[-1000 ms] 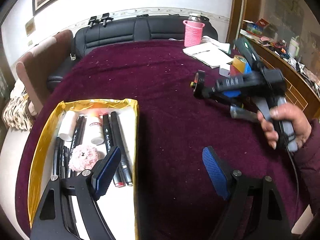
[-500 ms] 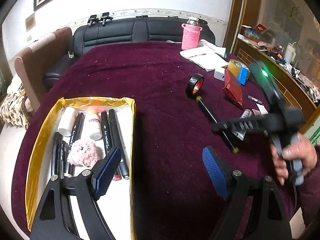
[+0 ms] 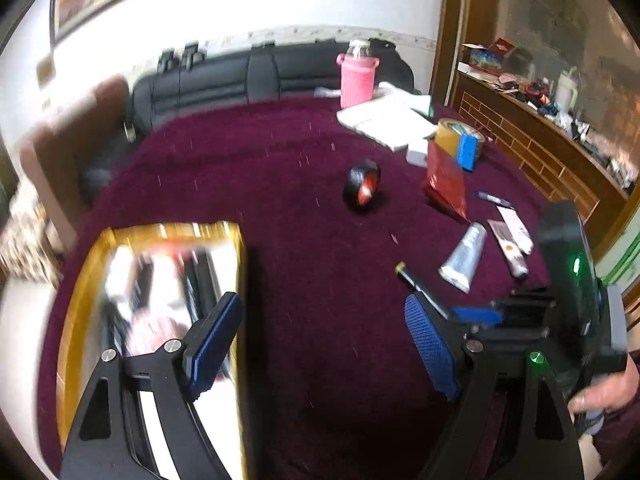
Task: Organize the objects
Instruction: 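Grasp the yellow-capped black marker with the right gripper, pulling it from the tape roll, then grasp the black tape roll with the left gripper while the right gripper holds the marker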
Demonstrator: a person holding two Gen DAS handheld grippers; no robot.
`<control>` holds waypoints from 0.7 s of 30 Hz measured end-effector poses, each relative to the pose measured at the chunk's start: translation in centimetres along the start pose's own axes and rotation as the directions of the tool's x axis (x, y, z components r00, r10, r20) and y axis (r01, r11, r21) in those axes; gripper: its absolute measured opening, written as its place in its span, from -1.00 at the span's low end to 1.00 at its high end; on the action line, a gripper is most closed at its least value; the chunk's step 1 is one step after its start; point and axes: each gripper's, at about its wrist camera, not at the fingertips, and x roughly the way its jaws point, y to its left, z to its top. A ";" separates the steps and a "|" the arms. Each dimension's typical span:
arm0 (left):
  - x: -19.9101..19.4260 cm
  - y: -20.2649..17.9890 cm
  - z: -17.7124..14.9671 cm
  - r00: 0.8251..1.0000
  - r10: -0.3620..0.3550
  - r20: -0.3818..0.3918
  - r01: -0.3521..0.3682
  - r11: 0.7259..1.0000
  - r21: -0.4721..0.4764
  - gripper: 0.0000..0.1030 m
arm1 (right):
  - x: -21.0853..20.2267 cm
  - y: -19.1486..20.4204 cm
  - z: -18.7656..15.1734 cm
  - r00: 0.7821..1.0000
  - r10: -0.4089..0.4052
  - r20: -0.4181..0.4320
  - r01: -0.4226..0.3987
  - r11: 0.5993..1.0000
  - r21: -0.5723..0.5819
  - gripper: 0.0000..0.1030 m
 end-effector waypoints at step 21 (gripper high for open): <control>14.1 -5.2 10.0 0.995 0.067 0.078 -0.092 0.919 0.382 0.54 | 0.9 -3.8 -1.1 0.945 0.269 0.184 -0.299 0.941 0.161 -0.73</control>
